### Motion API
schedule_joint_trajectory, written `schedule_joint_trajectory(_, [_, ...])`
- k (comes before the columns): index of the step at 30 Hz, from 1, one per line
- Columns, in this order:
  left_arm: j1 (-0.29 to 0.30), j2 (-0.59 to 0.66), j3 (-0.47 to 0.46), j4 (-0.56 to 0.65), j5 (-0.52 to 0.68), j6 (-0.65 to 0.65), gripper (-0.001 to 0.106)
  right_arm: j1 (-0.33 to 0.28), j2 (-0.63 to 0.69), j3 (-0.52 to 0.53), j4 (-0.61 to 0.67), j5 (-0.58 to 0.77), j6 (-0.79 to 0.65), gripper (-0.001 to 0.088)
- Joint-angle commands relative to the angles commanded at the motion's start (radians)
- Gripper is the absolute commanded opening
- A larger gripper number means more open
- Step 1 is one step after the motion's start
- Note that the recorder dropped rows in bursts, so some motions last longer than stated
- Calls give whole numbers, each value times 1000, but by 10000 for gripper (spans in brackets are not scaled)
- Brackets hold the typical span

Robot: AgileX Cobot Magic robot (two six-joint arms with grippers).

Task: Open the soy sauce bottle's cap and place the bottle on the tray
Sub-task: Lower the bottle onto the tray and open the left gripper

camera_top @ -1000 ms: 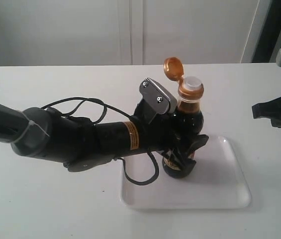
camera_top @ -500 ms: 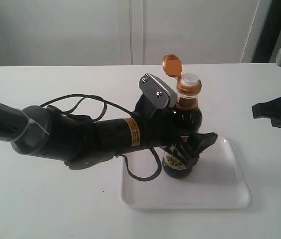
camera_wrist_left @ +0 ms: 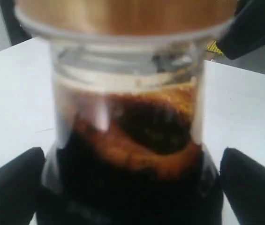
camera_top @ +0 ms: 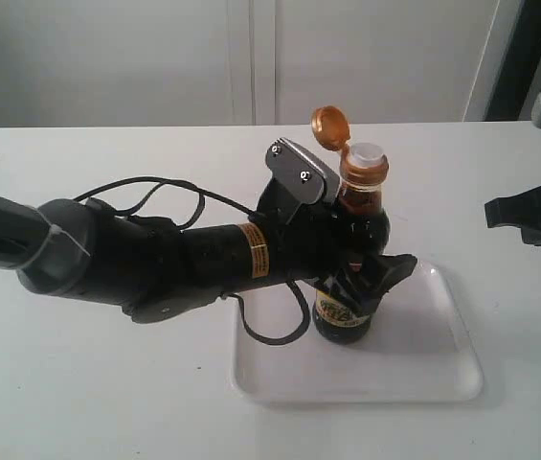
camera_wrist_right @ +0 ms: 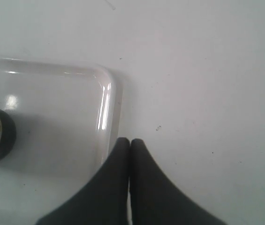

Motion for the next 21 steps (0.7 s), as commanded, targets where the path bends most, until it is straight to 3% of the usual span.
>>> schedule_joint_trajectory(21, [0, -133, 0, -150, 42, 21, 1051, 0, 0, 0, 7, 0, 0, 0])
